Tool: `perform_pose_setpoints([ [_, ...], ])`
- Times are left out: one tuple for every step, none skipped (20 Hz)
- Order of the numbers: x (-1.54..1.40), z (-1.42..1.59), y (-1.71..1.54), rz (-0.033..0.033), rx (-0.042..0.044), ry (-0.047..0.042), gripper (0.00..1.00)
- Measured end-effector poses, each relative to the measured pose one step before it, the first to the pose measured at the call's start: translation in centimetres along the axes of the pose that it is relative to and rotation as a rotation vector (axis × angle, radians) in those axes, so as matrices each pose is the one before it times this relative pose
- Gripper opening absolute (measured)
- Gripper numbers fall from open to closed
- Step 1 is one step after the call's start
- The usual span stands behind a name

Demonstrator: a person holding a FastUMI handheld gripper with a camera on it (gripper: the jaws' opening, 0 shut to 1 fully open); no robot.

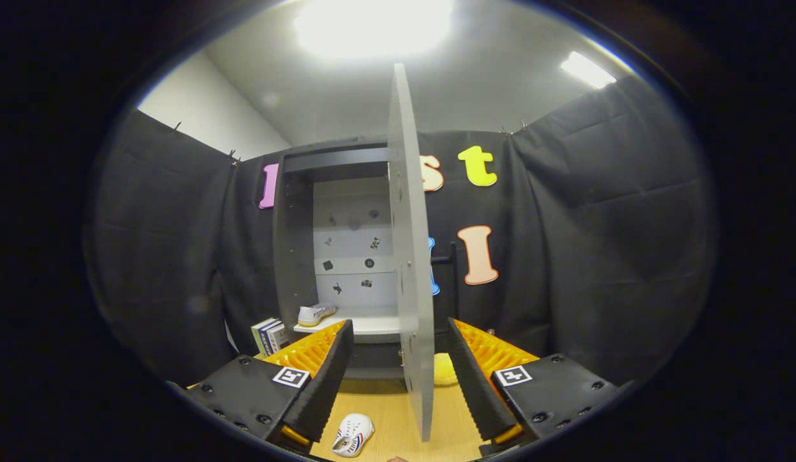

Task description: Open the shoe cabinet door, grab the shoes and put them into the shoe cabinet, then close the shoe cabinet door.

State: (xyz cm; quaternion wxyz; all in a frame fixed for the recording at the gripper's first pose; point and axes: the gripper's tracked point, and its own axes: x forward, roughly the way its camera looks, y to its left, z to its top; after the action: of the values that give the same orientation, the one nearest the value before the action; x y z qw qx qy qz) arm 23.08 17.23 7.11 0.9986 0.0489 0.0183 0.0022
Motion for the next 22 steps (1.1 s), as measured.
perform_pose_setpoints([
  [0.275, -1.113, 0.585, 0.01037, -0.01198, 0.01889, 0.91],
  [0.473, -1.485, 0.908, 0.01179, -0.0089, 0.02813, 0.93],
  [0.507, -1.371, 0.71, 0.01105, -0.0055, 0.02846, 0.95],
  [0.498, -1.321, 0.856, 0.01448, -0.00338, 0.02778, 0.97],
  [0.569, -1.486, 0.996, 0.01551, -0.00305, 0.02788, 0.98],
  [0.714, -1.423, 0.911, 0.01699, -0.00471, 0.02917, 0.98],
  [0.613, -1.337, 0.849, 0.01293, -0.00417, 0.02613, 0.98],
  [0.733, -1.084, 0.686, 0.00959, 0.00137, 0.02251, 0.98],
  [0.893, -0.993, 0.789, 0.01248, 0.0082, 0.02415, 0.99],
  [0.799, -0.943, 0.771, 0.01515, 0.0106, 0.02185, 0.98],
  [0.789, -1.113, 0.469, 0.0082, 0.0057, 0.02026, 0.99],
  [0.6, -1.016, 0.418, 0.00575, -0.00005, 0.01981, 0.99],
  [0.686, -0.955, 0.492, 0.0059, -0.00079, 0.01968, 0.99],
  [0.916, -0.891, 0.637, 0.00982, -0.00301, 0.01488, 0.99],
  [0.773, -0.838, 0.392, 0.00768, -0.00477, 0.01733, 0.99],
  [0.84, -0.888, 0.421, 0.00762, -0.00352, 0.01372, 0.99],
  [0.845, -0.77, 0.313, 0.00603, -0.00073, 0.01601, 0.99],
  [0.844, -0.927, 0.504, 0.0085, 0.00368, 0.01691, 0.98],
  [0.807, -0.943, 0.335, 0.00669, 0.0055, 0.02119, 0.99],
  [0.817, -1.06, 0.35, 0.00561, 0.00612, 0.02566, 0.98],
  [0.682, -0.878, 0.29, 0.00531, 0.00603, 0.02674, 0.98],
  [0.749, -0.719, 0.309, 0.00548, 0.0055, 0.02028, 0.98],
])
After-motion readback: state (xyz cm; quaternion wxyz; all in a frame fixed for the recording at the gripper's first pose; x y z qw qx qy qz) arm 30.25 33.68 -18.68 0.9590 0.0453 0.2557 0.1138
